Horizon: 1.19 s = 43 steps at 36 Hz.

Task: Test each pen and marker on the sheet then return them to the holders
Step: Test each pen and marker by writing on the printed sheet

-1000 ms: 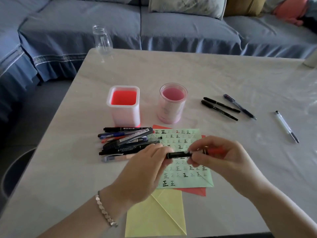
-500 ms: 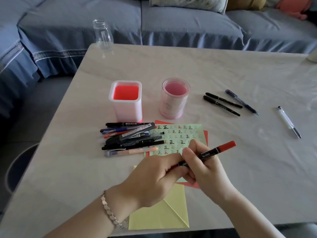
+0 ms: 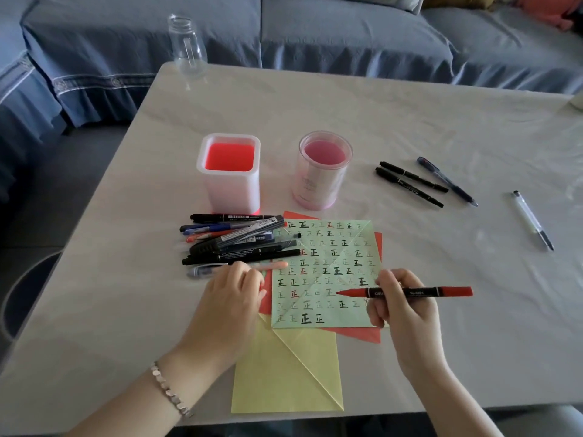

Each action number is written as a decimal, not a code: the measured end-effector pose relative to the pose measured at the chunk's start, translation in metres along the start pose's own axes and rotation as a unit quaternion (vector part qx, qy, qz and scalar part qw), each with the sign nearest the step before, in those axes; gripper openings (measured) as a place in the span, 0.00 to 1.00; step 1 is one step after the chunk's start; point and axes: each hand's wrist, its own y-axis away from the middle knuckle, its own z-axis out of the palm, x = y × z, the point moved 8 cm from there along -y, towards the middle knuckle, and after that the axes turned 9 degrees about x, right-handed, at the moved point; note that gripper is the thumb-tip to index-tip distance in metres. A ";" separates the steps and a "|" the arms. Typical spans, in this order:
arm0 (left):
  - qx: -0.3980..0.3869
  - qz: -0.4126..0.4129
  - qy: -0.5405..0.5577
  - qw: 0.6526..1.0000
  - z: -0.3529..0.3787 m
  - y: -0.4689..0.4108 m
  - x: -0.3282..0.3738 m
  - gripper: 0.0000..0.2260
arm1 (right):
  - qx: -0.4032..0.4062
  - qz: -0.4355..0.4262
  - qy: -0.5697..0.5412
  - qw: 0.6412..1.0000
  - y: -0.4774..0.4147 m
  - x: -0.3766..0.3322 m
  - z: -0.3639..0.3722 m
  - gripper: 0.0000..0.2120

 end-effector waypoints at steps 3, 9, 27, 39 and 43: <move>0.038 -0.003 -0.063 0.997 0.000 0.006 -0.004 0.05 | -0.002 0.003 0.008 1.000 0.002 0.006 -0.004 0.08; 0.017 0.038 0.014 0.999 0.005 0.011 0.030 0.13 | -0.014 0.000 -0.027 1.000 0.003 0.010 -0.007 0.13; -0.152 0.140 0.091 0.974 0.040 0.037 0.057 0.16 | 0.116 -0.109 0.084 0.984 0.005 0.032 -0.003 0.19; -0.147 0.119 0.135 0.973 0.040 0.035 0.055 0.16 | 0.126 -0.132 0.108 0.977 0.013 0.039 0.005 0.19; -0.150 0.121 0.133 0.972 0.040 0.035 0.056 0.16 | 0.110 -0.142 0.112 0.977 0.013 0.038 0.008 0.19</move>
